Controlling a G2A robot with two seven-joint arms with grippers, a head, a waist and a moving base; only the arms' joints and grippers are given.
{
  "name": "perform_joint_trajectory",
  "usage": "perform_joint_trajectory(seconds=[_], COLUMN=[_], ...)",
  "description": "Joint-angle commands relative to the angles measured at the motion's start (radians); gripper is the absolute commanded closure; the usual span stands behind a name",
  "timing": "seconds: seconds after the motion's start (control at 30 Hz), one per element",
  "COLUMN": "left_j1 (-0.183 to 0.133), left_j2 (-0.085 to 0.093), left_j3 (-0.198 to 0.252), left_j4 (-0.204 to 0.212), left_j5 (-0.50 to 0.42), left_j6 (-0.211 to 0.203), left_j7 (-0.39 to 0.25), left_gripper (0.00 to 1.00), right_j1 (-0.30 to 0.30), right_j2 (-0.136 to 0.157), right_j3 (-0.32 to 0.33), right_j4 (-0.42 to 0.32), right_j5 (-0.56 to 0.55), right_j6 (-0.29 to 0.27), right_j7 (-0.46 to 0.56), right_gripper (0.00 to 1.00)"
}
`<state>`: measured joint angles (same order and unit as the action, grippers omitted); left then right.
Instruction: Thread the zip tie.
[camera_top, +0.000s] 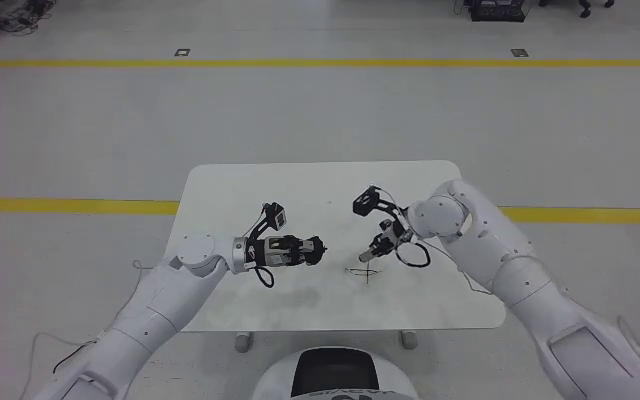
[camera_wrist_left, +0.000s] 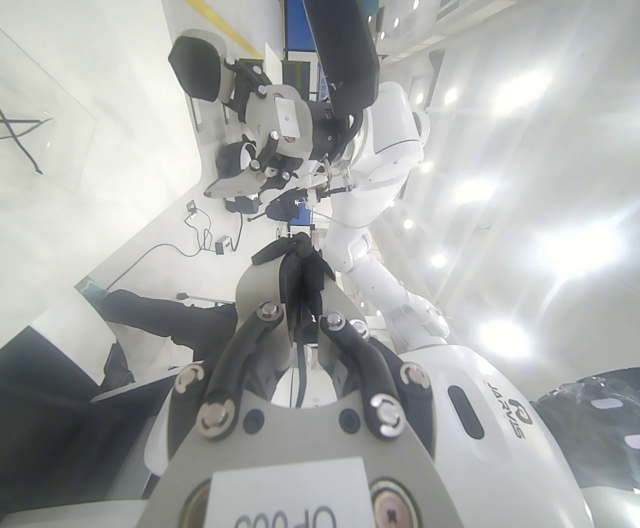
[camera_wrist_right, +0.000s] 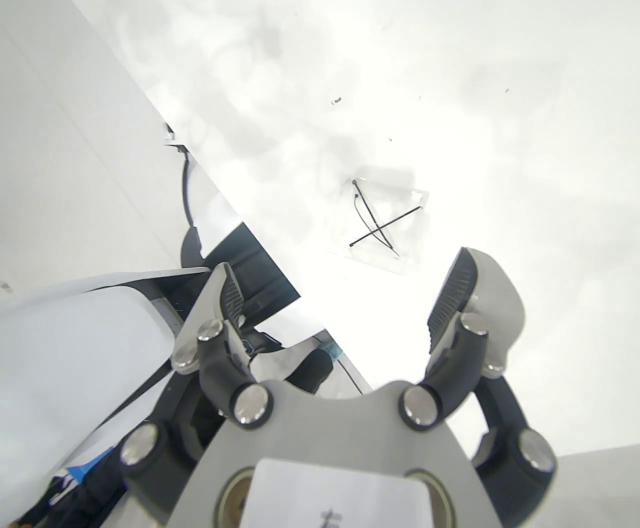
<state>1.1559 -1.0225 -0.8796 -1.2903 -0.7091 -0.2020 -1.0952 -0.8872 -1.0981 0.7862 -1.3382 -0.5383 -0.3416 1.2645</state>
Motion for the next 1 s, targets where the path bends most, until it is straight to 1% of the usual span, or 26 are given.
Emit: perform_joint_trajectory(seconds=[0.0, 0.1, 0.17, 0.27, 0.33, 0.37, 0.67, 0.7, 0.77, 0.87, 0.97], left_j1=[0.000, 0.000, 0.000, 0.000, 0.000, 0.000, 0.000, 0.000, 0.000, 0.000, 0.000], left_j2=[0.000, 0.000, 0.000, 0.000, 0.000, 0.000, 0.000, 0.000, 0.000, 0.000, 0.000], left_j3=[0.000, 0.000, 0.000, 0.000, 0.000, 0.000, 0.000, 0.000, 0.000, 0.000, 0.000], left_j4=[0.000, 0.000, 0.000, 0.000, 0.000, 0.000, 0.000, 0.000, 0.000, 0.000, 0.000], left_j5=[0.000, 0.000, 0.000, 0.000, 0.000, 0.000, 0.000, 0.000, 0.000, 0.000, 0.000], left_j6=[0.000, 0.000, 0.000, 0.000, 0.000, 0.000, 0.000, 0.000, 0.000, 0.000, 0.000], left_j7=[0.000, 0.000, 0.000, 0.000, 0.000, 0.000, 0.000, 0.000, 0.000, 0.000, 0.000], left_gripper=[1.00, 1.00, 1.00, 1.00, 1.00, 1.00, 1.00, 1.00, 1.00, 1.00, 1.00], right_j1=[0.023, 0.061, 0.082, 0.114, 0.133, 0.140, 0.140, 0.132, 0.131, 0.143, 0.171], right_j2=[-0.002, -0.004, -0.007, -0.013, -0.016, -0.016, -0.016, -0.016, -0.015, -0.017, -0.020], right_j3=[-0.023, -0.071, -0.103, -0.164, -0.219, -0.229, -0.229, -0.234, -0.262, -0.303, -0.361], right_j4=[-0.003, 0.005, 0.024, 0.049, 0.051, 0.062, 0.062, 0.051, 0.038, 0.030, 0.045], right_j5=[-0.023, -0.055, -0.064, -0.066, -0.071, -0.069, -0.069, -0.077, -0.130, -0.150, -0.153], right_j6=[0.002, 0.002, 0.002, 0.002, 0.002, 0.002, 0.002, 0.002, 0.002, 0.002, 0.002], right_j7=[0.007, 0.010, 0.003, -0.024, -0.042, -0.050, -0.050, -0.068, -0.056, -0.055, -0.070], right_gripper=[0.00, 0.00, 0.00, 0.00, 0.00, 0.00, 0.00, 0.00, 0.00, 0.00, 0.00])
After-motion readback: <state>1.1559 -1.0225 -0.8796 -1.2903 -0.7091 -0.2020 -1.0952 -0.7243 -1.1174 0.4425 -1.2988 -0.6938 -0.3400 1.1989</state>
